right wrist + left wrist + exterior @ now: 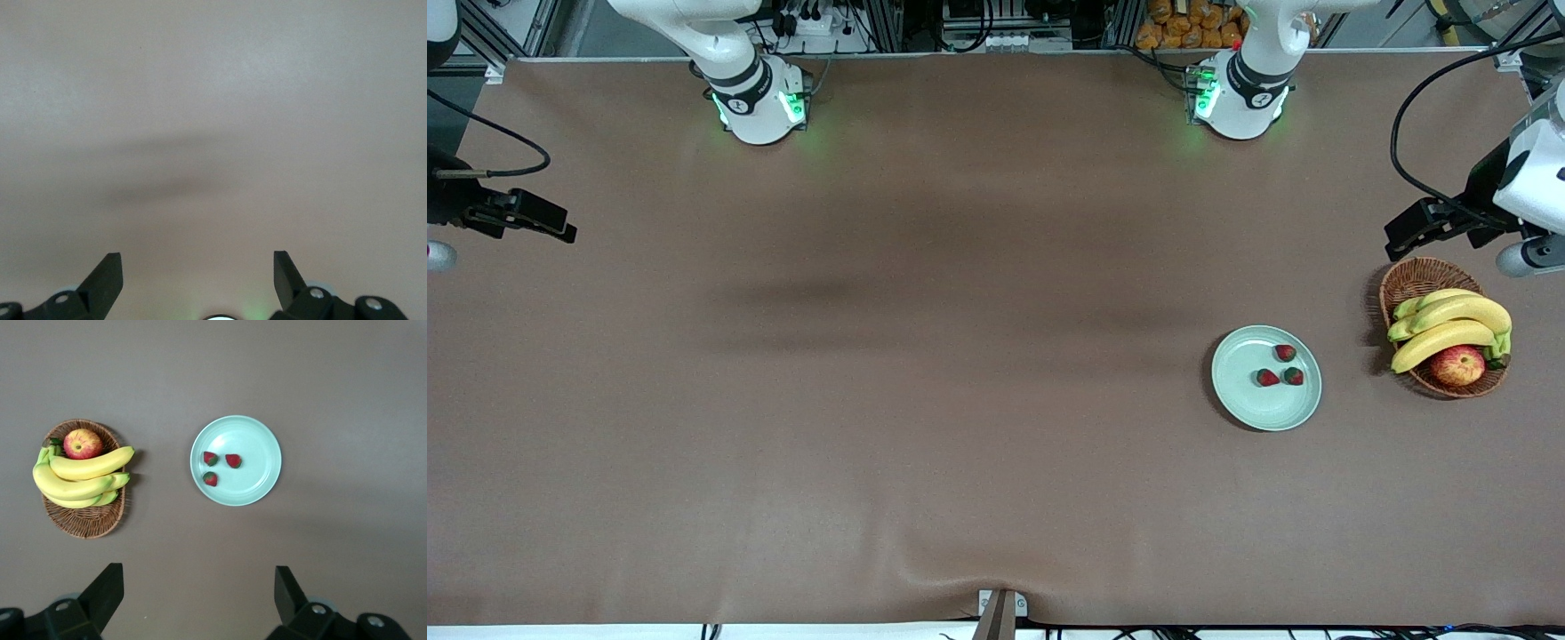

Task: Collect all strawberries into plate

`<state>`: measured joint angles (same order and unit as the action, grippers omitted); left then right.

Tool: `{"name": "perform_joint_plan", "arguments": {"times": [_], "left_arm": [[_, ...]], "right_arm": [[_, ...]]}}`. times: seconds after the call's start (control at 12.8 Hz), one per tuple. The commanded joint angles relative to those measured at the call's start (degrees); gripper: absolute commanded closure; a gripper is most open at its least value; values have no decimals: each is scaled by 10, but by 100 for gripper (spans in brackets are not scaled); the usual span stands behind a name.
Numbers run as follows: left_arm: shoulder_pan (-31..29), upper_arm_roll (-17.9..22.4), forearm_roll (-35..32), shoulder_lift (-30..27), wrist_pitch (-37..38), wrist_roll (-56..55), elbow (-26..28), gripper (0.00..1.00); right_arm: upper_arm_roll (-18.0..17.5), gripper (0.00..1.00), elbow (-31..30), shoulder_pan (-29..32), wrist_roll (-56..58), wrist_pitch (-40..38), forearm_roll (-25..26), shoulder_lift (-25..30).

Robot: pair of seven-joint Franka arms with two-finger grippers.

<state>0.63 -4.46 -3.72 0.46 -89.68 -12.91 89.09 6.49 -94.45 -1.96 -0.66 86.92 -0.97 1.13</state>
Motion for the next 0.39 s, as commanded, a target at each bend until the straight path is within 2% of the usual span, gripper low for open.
{"name": "perform_joint_plan", "arguments": {"times": [0.0, 0.23, 0.31], "left_arm": [[-2, 7, 10, -27, 14, 35, 22, 0], [4, 15, 10, -31, 31, 44, 11, 0], [0, 15, 13, -28, 35, 42, -13, 0]], "right_arm": [[-1, 0, -1, 3, -6, 2, -2, 1], [-1, 0, -2, 2, -5, 2, -2, 0], [-1, 0, -1, 2, -6, 2, -2, 0]]}}
